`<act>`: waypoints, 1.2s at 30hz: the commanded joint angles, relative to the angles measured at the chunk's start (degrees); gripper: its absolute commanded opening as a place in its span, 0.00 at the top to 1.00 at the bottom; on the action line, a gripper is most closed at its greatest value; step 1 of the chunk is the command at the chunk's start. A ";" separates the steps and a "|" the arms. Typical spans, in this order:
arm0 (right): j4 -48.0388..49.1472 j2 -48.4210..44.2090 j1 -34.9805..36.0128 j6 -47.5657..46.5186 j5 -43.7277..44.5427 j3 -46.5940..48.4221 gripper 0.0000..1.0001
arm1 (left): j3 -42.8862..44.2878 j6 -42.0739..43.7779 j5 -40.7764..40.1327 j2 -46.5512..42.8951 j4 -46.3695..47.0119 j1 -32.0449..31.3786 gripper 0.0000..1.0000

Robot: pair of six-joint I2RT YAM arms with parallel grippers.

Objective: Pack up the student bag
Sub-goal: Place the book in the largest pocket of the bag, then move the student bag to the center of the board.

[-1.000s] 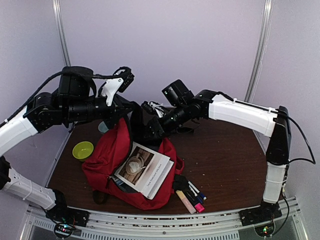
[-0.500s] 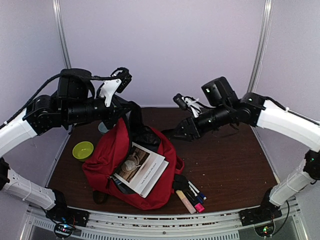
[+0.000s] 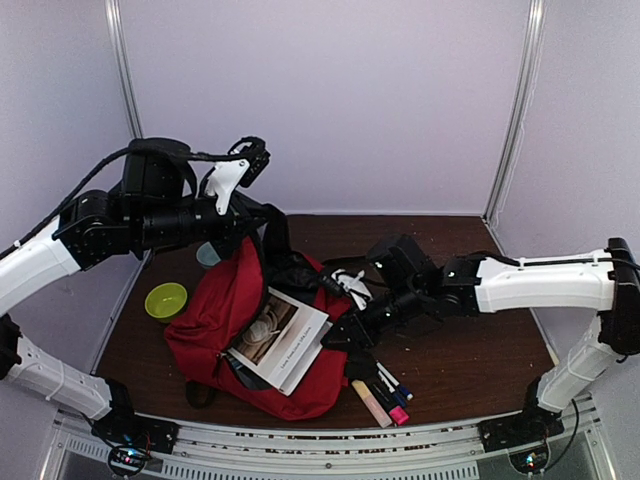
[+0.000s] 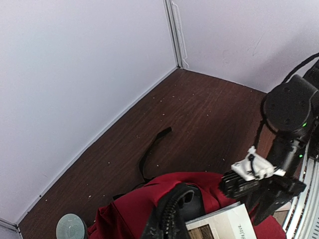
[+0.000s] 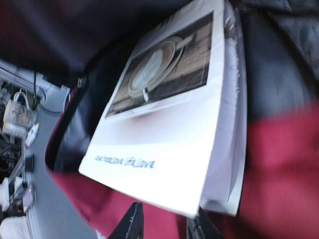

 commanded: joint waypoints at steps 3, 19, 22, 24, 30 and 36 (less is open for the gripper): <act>8.45 14.13 0.26 1.87 0.91 14.52 0.69 | 2.85 -0.56 3.88 0.73 7.72 0.03 1.00; 7.62 6.80 -1.25 1.08 6.94 14.08 0.59 | -0.86 -5.00 -2.02 -1.66 10.59 0.02 1.00; 3.55 -0.67 -2.13 0.35 12.82 9.07 0.51 | -1.66 -5.26 -3.64 -2.01 11.05 0.02 1.00; 0.48 -4.33 -2.60 0.60 17.99 5.92 0.41 | -1.63 -5.24 -4.04 -1.87 11.01 0.02 1.00; -1.61 -4.20 -3.81 4.35 23.82 1.19 0.15 | -0.87 -4.84 -3.55 -0.56 11.10 0.02 1.00; -3.69 1.84 -3.83 5.68 18.40 3.90 0.13 | 0.27 -4.65 -3.33 -0.62 10.89 0.02 1.00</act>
